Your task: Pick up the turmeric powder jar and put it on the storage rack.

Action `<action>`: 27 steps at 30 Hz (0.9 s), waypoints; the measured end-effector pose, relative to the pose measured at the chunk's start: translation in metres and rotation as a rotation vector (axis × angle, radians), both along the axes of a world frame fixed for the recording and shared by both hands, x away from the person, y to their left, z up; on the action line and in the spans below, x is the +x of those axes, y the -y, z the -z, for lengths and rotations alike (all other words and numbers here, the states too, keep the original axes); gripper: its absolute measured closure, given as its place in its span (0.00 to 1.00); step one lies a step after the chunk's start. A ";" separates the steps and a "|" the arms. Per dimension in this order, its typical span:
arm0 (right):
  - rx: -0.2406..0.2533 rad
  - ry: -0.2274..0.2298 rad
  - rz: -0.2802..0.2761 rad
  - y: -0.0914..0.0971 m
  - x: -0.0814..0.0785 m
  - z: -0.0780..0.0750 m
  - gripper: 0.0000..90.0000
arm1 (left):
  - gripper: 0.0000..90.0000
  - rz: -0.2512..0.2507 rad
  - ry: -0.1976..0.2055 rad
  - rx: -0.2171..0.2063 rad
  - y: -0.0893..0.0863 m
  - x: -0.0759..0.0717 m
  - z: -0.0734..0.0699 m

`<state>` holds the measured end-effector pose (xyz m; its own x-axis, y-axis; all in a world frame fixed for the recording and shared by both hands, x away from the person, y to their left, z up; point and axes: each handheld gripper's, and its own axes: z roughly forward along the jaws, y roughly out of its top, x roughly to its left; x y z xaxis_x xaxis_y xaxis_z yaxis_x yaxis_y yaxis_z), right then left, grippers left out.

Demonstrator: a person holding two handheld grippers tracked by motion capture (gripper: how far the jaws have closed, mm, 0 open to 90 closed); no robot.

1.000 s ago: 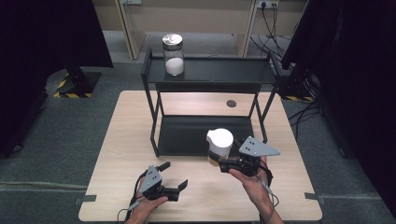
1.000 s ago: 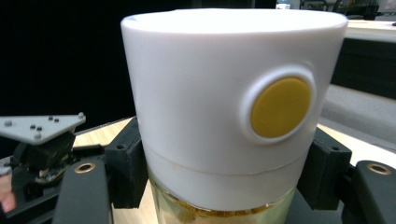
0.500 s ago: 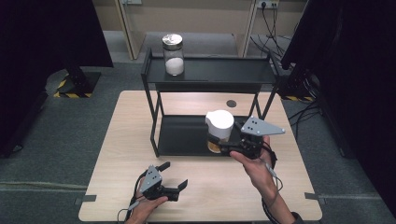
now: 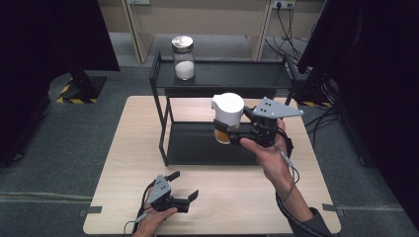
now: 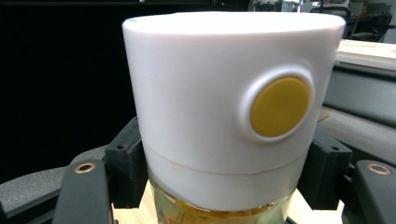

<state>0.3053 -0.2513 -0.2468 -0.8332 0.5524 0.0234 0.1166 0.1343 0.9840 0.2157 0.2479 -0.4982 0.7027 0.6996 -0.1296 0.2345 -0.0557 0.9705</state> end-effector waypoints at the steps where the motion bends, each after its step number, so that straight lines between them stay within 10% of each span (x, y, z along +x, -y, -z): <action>1: -0.001 -0.001 -0.001 -0.001 0.002 -0.004 0.34 | 0.03 0.000 0.000 -0.001 0.000 0.000 0.000; 27: -0.016 0.003 0.117 -0.033 0.045 -0.077 0.34 | 0.03 -0.002 -0.005 -0.001 0.000 0.000 0.001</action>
